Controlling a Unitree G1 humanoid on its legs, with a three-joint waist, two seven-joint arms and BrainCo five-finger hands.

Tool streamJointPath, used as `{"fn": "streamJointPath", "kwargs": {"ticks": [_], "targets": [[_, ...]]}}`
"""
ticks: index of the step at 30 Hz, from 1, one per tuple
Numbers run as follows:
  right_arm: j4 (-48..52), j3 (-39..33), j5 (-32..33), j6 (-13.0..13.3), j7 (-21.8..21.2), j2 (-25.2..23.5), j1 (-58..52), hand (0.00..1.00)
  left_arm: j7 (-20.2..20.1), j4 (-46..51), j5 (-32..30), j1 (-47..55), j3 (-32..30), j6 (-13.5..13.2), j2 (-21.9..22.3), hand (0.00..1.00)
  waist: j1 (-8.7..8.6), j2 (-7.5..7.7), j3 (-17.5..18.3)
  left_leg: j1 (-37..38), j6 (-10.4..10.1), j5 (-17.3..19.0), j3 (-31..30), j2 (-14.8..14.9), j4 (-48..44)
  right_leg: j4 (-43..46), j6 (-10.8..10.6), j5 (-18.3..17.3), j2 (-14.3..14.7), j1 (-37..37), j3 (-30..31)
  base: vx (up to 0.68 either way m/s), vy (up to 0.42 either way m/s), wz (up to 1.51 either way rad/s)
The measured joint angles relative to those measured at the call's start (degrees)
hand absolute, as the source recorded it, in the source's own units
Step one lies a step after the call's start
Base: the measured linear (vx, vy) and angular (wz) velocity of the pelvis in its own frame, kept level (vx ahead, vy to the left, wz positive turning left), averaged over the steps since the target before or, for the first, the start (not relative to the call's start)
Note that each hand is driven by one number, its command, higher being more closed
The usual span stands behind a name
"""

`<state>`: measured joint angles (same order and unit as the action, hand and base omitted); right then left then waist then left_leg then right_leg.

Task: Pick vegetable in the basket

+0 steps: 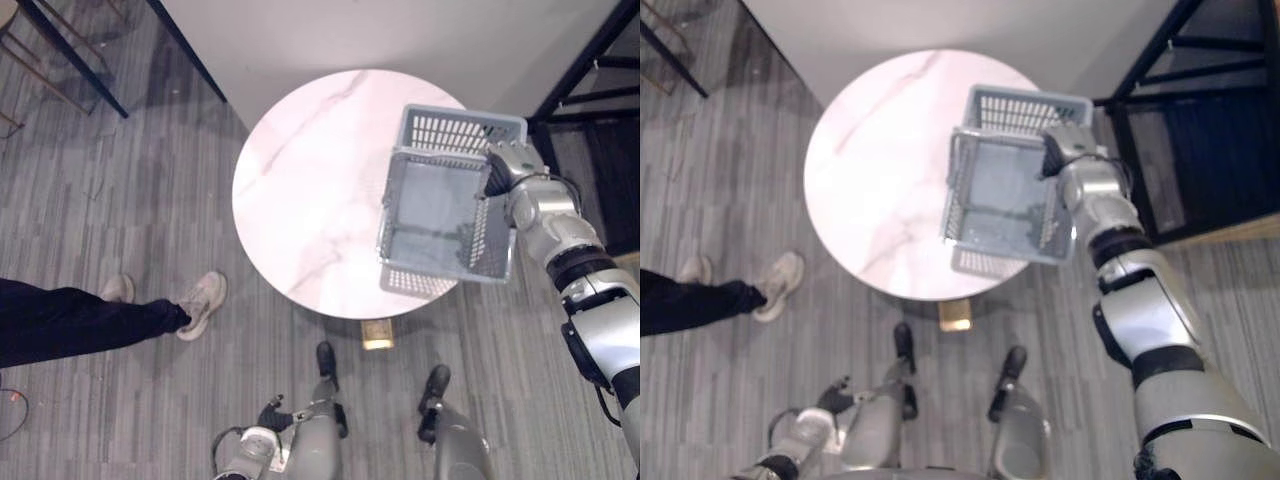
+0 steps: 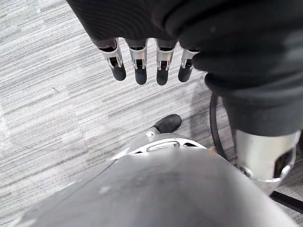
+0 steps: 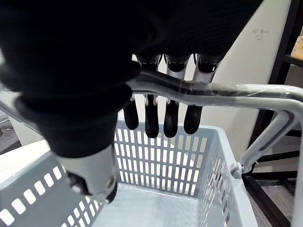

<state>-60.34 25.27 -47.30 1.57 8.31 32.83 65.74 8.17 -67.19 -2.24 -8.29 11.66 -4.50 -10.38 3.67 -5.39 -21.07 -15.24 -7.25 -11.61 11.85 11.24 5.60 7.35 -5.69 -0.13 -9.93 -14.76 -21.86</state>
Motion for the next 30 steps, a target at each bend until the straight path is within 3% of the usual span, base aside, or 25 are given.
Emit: {"fn": "streamJointPath", "kwargs": {"ticks": [16,22,25,26,27,28,29,30], "targets": [[-1.0,3.0,0.1,0.0,-0.3,-3.8,-0.9,1.00,0.3,0.0,0.0,-0.7,0.5,0.3,0.1,0.00,0.54,0.11,0.0,2.4,-0.1,0.0,0.1,0.0,0.0,0.1,0.0,0.0,-0.1,2.4,0.2,0.00,0.000,0.00],[6.0,6.9,0.0,0.4,-2.1,-4.8,-5.3,1.00,0.2,0.0,-0.2,-0.6,0.4,1.2,0.1,0.00,0.78,0.74,0.3,4.0,-0.2,0.1,0.4,0.1,0.0,0.9,0.0,0.0,-0.2,3.3,0.7,-0.01,-0.001,-0.03],[11.3,9.3,0.0,1.6,-3.9,-6.2,-9.6,1.00,0.1,-0.2,-0.4,-0.9,-0.4,1.7,-0.3,0.00,0.92,2.38,1.3,5.7,-0.6,0.6,1.9,0.4,0.0,0.8,-0.1,0.0,0.1,4.0,2.2,0.00,0.000,-0.17],[14.0,10.0,0.0,2.0,-5.0,-6.6,-10.9,1.00,-0.4,-0.4,-0.4,-4.3,-0.1,5.0,-0.4,0.00,0.47,2.85,1.6,6.5,-1.1,1.5,3.2,0.7,0.0,-0.4,-0.3,0.1,0.9,4.1,4.5,-0.04,0.001,-0.27],[15.2,11.0,0.0,2.3,-5.3,-7.1,-11.2,1.00,-0.6,-0.9,-0.5,-7.3,0.9,5.8,-0.6,0.00,0.24,3.06,1.7,6.6,-1.0,1.5,3.3,0.8,0.0,-0.9,-0.5,0.2,1.1,4.3,5.1,-0.04,-0.001,-0.38],[16.7,13.2,0.0,2.8,-6.0,-9.3,-11.4,1.00,-2.3,-1.9,-0.6,-11.5,1.7,5.9,-1.6,0.00,-0.34,3.71,2.5,6.6,-0.3,0.9,3.9,0.8,0.3,-1.3,-0.8,0.8,1.4,4.3,6.4,-0.04,0.006,-0.59],[17.7,16.0,0.0,2.8,-7.1,-12.6,-12.3,1.00,-3.4,-1.1,-0.4,-11.4,-0.9,4.0,-2.8,0.00,-2.40,5.36,3.5,7.4,-0.2,1.0,5.7,0.9,0.2,-0.4,-0.8,0.8,1.5,3.8,8.4,0.00,0.006,-0.71],[19.0,16.8,0.0,2.8,-7.9,-13.2,-13.7,1.00,-3.8,-1.1,-0.3,-10.3,-2.8,3.7,-2.8,0.00,-2.67,6.09,4.0,8.5,-0.2,1.5,6.8,0.9,0.3,-0.2,-0.8,0.6,1.6,3.9,9.3,0.05,-0.004,-0.67]]}}
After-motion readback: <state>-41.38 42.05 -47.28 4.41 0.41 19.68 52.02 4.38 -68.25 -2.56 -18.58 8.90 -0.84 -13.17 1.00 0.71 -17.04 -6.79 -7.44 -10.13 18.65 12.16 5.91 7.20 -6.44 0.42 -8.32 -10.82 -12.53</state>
